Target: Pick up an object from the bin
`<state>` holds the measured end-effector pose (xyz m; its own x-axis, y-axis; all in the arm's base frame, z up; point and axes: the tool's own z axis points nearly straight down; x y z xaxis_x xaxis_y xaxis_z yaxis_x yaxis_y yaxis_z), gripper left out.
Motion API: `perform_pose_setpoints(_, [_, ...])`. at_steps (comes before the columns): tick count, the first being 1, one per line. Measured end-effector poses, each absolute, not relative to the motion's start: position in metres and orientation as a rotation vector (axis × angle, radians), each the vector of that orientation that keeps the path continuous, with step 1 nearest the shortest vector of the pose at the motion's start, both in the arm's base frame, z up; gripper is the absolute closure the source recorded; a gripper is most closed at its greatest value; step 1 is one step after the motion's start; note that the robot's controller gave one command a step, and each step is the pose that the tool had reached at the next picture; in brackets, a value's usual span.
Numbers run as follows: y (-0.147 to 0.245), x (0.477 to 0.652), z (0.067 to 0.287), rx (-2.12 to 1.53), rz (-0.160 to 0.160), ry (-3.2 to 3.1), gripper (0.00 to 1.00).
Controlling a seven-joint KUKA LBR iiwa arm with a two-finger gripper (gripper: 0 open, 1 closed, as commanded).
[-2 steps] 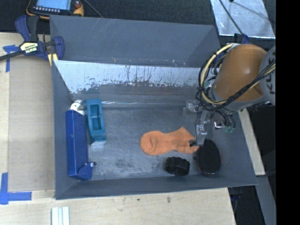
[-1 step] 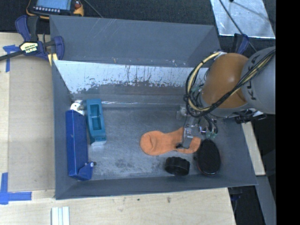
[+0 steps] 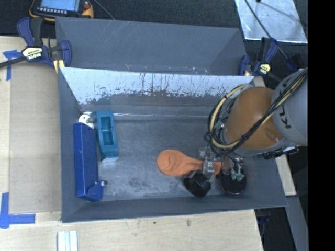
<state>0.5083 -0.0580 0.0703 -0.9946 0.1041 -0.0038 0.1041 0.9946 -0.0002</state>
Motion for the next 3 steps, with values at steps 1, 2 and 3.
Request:
perform_pose_setpoints(1, [-0.058,0.508,0.07,0.163,-0.001,3.134,1.0])
perform_pose_setpoints(2, [-0.073,0.564,0.071,0.187,0.001,3.135,1.0])
perform_pose_setpoints(3, [-0.147,0.529,0.07,0.29,-0.001,3.125,1.0])
